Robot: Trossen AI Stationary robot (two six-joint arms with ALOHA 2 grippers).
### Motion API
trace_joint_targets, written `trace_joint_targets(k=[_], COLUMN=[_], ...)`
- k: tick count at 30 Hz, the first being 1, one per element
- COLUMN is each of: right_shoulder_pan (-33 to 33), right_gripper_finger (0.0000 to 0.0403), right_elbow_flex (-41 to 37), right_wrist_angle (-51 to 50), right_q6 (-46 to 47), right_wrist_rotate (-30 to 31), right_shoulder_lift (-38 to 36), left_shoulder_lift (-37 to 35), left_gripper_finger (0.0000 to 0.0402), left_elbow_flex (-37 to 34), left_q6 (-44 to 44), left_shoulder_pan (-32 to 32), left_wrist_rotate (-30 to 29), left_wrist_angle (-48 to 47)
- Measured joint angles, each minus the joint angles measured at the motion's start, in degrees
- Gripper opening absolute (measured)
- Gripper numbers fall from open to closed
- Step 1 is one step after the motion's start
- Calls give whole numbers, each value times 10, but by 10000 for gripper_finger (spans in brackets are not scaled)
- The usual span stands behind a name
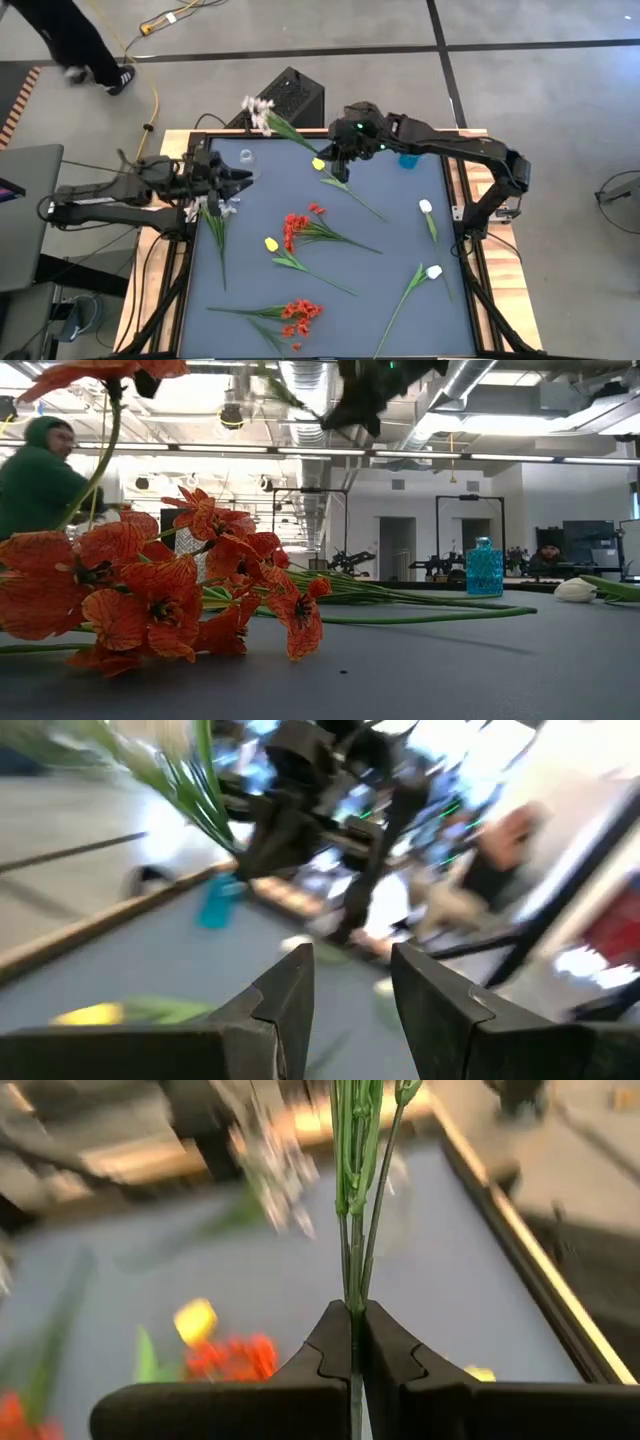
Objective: Sort flowers into vase by color
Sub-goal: Put the right white flowers into the transparent vase
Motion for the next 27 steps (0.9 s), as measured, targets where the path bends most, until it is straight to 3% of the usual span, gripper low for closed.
trace_joint_targets(k=[3, 6, 9, 18, 27], right_shoulder_pan=[19, 35, 52, 115, 122], right_gripper_finger=[30, 30, 30, 32, 32], right_elbow_flex=[-59, -111, -133, -132, -132], right_wrist_angle=[140, 315, 454, 591, 624], right_q6=[60, 148, 219, 290, 291], right_wrist_rotate=[-3, -18, -62, -78, -93], right_shoulder_lift=[-29, -40, -24, 31, 31], left_shoulder_lift=[-2, 17, 49, 161, 277], left_gripper_finger=[123, 123, 123, 123, 152], left_elbow_flex=[-98, -179, -219, -143, -55], left_q6=[-46, -87, -99, -15, 13], left_shoulder_pan=[-18, -32, -34, -34, -34], left_wrist_rotate=[29, 3, -7, 6, 38], left_wrist_angle=[206, 397, 486, 508, 507])
